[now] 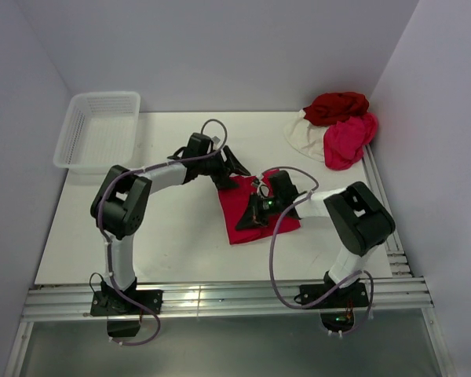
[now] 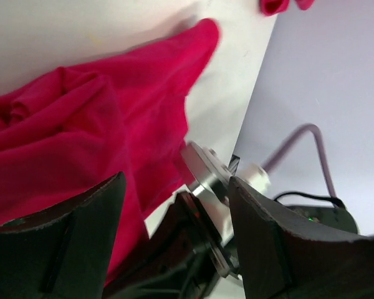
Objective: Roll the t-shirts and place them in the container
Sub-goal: Roll the tshirt
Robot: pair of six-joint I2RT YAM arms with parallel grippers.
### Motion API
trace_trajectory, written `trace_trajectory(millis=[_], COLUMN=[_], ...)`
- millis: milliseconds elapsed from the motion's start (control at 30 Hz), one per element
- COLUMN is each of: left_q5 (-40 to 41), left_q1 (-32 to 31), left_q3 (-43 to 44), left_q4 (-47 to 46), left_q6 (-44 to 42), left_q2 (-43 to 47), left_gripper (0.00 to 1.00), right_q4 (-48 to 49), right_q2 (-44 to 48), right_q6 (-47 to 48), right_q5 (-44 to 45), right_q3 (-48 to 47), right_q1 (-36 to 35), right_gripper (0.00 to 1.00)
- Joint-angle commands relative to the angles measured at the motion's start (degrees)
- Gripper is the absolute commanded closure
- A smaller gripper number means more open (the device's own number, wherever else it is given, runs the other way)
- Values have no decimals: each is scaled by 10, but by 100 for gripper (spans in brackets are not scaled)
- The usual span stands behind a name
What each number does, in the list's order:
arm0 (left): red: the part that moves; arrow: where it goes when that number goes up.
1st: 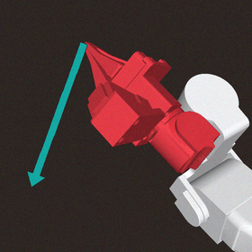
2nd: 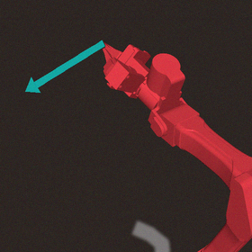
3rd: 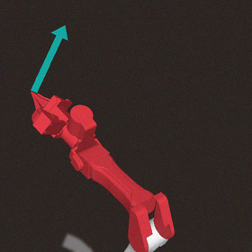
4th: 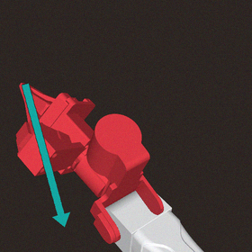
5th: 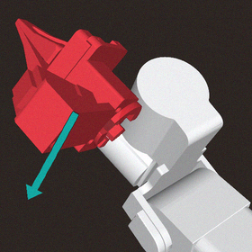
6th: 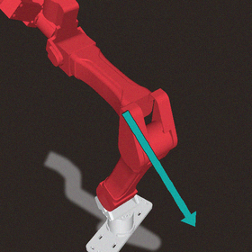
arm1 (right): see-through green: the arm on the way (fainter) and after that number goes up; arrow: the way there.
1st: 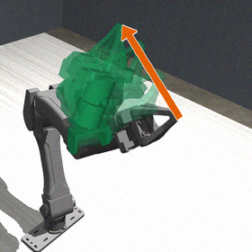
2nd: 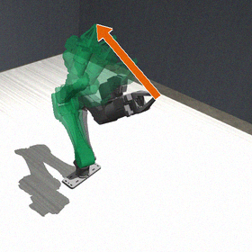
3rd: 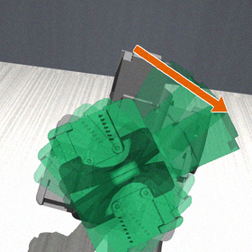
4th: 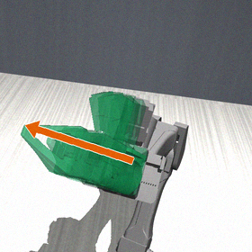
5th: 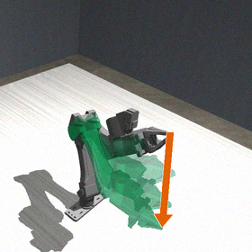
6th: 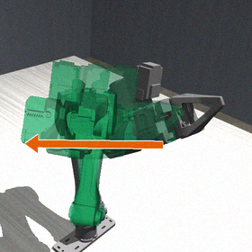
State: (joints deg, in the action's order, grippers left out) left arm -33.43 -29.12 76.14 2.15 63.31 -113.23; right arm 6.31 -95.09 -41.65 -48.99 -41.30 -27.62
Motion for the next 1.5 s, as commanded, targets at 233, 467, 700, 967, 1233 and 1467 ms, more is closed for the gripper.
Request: trace_trajectory(millis=[233,467,700,967,1233,1467], left_q5=[-10,16,16,56,99,124], left_q1=[-15,-15,-12,40,155,180], left_q3=[-13,39,62,-97,-218,-231], left_q4=[-83,-37,58,133,252,322], left_q6=[15,-5,-36,-26,-59,-91], left_q2=[-88,-83,24,223,431,511], left_gripper=[28,28,21,9,8,9], right_q4=[109,-1,-181,-358,-482,-525], right_q2=[-43,-1,163,113,-63,-151], right_q6=[38,96,114,145,144,129], right_q5=[4,52,131,314,545,622], right_q3=[89,86,-3,-199,-375,-460], right_q1=[15,14,-4,-84,-168,-212], right_gripper=[100,100,70,42,13,11])
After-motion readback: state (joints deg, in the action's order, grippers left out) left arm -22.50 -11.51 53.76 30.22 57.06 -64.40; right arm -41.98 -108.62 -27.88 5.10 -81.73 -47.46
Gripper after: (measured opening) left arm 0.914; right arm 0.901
